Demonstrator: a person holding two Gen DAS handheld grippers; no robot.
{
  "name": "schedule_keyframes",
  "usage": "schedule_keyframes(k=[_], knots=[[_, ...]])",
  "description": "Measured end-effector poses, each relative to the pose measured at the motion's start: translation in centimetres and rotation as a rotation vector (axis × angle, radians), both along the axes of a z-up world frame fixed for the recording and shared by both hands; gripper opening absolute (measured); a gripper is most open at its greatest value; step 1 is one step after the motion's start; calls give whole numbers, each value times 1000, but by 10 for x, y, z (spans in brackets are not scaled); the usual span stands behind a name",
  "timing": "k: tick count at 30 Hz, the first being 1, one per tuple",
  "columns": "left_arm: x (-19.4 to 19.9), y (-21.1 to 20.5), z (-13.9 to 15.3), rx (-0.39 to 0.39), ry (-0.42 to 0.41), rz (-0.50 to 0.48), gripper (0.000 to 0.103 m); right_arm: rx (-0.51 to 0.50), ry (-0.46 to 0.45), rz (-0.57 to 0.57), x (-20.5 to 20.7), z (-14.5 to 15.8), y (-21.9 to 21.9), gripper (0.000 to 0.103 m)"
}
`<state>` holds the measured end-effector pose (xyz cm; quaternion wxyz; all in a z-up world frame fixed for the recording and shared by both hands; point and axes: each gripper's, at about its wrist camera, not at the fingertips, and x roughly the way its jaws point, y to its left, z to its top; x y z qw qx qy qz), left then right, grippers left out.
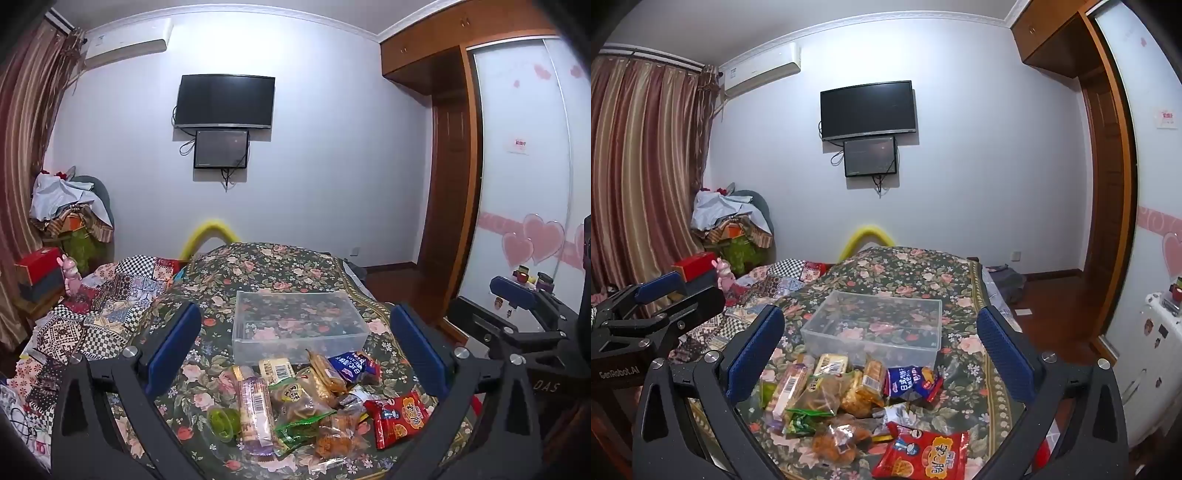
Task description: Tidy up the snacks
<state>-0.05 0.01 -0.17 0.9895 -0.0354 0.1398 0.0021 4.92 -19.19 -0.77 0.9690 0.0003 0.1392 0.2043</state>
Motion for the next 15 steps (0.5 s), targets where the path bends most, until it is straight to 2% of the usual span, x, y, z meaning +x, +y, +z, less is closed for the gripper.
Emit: schedule_keyframes(k=[15], knots=[[0,0,-1,1,1,2,103,2,4,-4,1,-3,0,103]])
